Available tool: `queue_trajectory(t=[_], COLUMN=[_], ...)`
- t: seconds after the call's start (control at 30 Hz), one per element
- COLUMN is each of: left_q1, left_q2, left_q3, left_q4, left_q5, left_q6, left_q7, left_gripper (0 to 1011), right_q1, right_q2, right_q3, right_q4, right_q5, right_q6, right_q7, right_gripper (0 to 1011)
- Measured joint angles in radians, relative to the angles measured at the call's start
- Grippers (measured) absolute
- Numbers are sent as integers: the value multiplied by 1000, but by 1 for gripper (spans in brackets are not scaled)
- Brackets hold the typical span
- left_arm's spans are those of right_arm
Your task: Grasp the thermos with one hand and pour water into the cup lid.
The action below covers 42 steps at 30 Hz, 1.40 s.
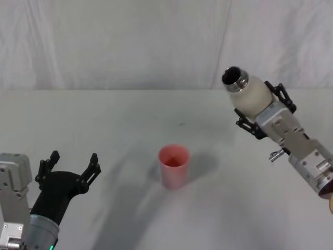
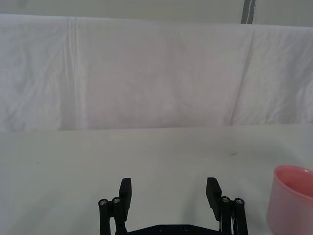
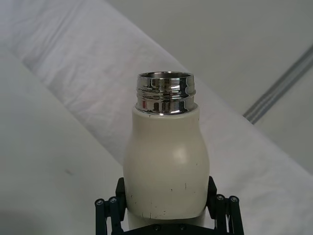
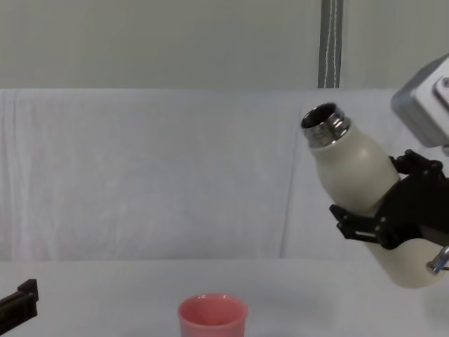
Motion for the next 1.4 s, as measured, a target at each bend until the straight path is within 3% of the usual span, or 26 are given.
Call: queue_trajectory(t=[0.5, 0.63, 0.93, 1.4], left_q1=[0, 0, 0, 0], left_q2=[0, 0, 0, 0], left_q3=[0, 0, 0, 0], left_q4=[0, 0, 0, 0], left_q5=[0, 0, 0, 0], left_q6=[0, 0, 0, 0], left_q7=[0, 0, 0, 0], left_gripper=[1001, 1001, 1001, 1001], right_q1=[23, 29, 40, 53], right_q2=[34, 45, 50, 58], right_q3=[-83, -112, -146, -214], right_q4=[23, 26, 37, 62], right_q5=[-104, -160, -221, -374], right_q6=[-22, -2, 33, 83], right_q7=[23, 21, 17, -25], right_gripper=[950, 950, 950, 950])
